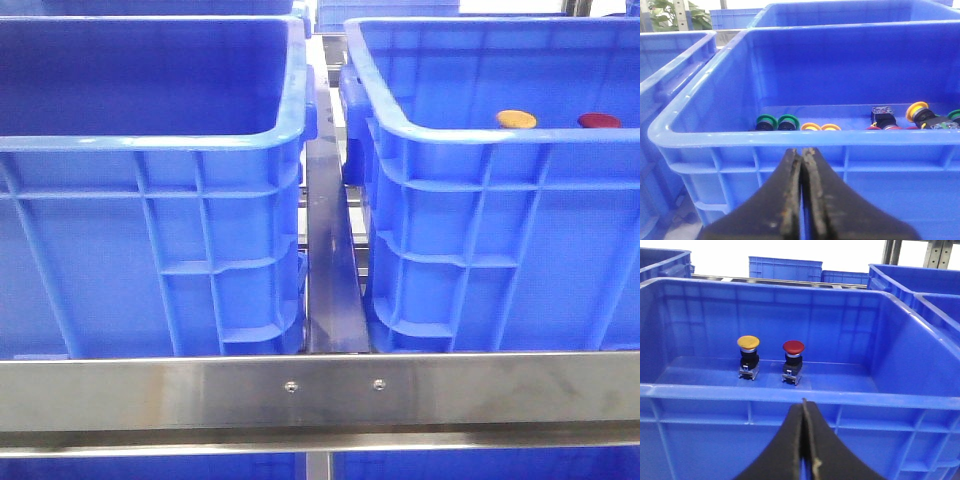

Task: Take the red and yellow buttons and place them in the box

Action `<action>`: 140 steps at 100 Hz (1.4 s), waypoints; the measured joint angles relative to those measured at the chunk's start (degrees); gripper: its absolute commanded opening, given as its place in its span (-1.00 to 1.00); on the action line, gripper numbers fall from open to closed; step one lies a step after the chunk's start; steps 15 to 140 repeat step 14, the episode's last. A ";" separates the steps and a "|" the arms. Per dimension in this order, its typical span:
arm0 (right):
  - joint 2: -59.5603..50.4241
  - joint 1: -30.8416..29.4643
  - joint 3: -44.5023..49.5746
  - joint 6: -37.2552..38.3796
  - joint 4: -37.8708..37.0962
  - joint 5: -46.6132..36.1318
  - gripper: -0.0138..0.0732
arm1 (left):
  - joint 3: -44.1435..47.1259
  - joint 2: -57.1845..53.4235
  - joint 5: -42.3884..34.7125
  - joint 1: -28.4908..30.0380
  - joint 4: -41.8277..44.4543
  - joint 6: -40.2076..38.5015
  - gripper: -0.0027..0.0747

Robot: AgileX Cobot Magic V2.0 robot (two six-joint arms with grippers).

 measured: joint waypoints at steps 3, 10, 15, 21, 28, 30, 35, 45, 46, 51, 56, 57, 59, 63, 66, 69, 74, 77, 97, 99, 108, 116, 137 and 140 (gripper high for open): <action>0.00 0.00 0.00 0.00 0.00 0.00 -0.81 | 0.00 0.00 0.00 0.00 0.00 0.00 -0.98; 0.00 0.00 0.00 0.00 0.00 0.00 -0.81 | 0.00 0.00 0.00 0.00 0.00 0.00 -0.98; 0.00 0.00 0.00 0.00 0.00 0.00 -0.81 | 0.00 0.00 0.00 0.00 0.00 0.00 -0.98; 0.00 0.00 0.00 0.00 0.00 0.00 -0.81 | 0.00 0.00 0.00 0.00 0.00 0.00 -0.98; 0.00 0.00 0.00 0.00 0.00 0.00 -0.81 | 0.00 0.00 0.00 0.00 0.00 0.00 -0.98; 0.00 0.00 0.00 0.00 0.00 0.00 -0.81 | 0.00 0.00 0.00 0.00 0.00 0.00 -0.98; 0.00 0.00 0.00 0.00 0.00 0.00 -0.81 | 0.00 0.00 0.00 0.00 0.00 0.00 -0.98; 0.00 0.00 0.00 0.00 0.00 0.00 -0.81 | 0.00 0.00 0.00 0.00 0.00 0.00 -0.98; 0.00 0.00 0.00 0.00 0.00 0.00 -0.81 | 0.00 0.00 0.00 0.00 0.00 0.00 -0.98; 0.00 0.00 0.00 0.00 0.00 0.00 -0.81 | 0.00 0.00 0.00 0.00 0.00 0.00 -0.98; 0.00 0.00 0.00 0.00 0.00 0.00 -0.81 | 0.00 0.00 0.00 0.00 0.00 0.00 -0.98; 0.00 0.00 0.00 0.00 0.00 0.00 -0.81 | 0.00 0.00 0.00 0.00 0.00 0.00 -0.98; 0.00 0.00 0.00 0.00 0.00 0.00 -0.81 | 0.00 0.00 0.00 0.00 0.00 0.00 -0.98; 0.00 0.00 0.00 0.00 0.00 0.00 -0.81 | 0.00 0.00 0.00 0.00 0.00 0.00 -0.98; 0.00 0.00 0.00 0.00 0.00 0.00 -0.81 | 0.00 0.00 0.00 0.00 0.00 0.00 -0.98; 0.00 0.00 0.00 0.00 0.00 0.00 -0.81 | 0.00 0.00 0.00 0.00 0.00 0.00 -0.98; 0.00 0.00 0.00 0.00 0.00 0.00 -0.81 | 0.00 0.00 0.00 0.00 0.00 0.00 -0.98; 0.00 0.00 0.00 0.00 0.00 0.00 -0.81 | 0.00 0.00 0.00 0.00 0.00 0.00 -0.98; 0.00 0.00 0.00 0.00 0.00 0.00 -0.81 | 0.00 0.00 0.00 0.00 0.00 0.00 -0.98; 0.00 0.00 0.00 0.00 0.00 0.00 -0.81 | 0.00 0.00 0.00 0.00 0.00 0.00 -0.98; 0.00 0.00 0.00 0.00 0.00 0.00 -0.81 | 0.00 0.00 0.00 0.00 0.00 0.00 -0.98; 0.00 0.00 0.00 0.00 0.00 0.00 -0.81 | 0.00 0.00 0.00 0.00 0.00 0.00 -0.98; 0.00 0.00 0.00 0.00 0.00 0.00 -0.81 | 0.00 0.00 0.00 0.00 0.00 0.00 -0.98; 0.00 0.00 0.00 0.00 0.00 0.00 -0.81 | 0.00 0.00 0.00 0.00 0.00 0.00 -0.98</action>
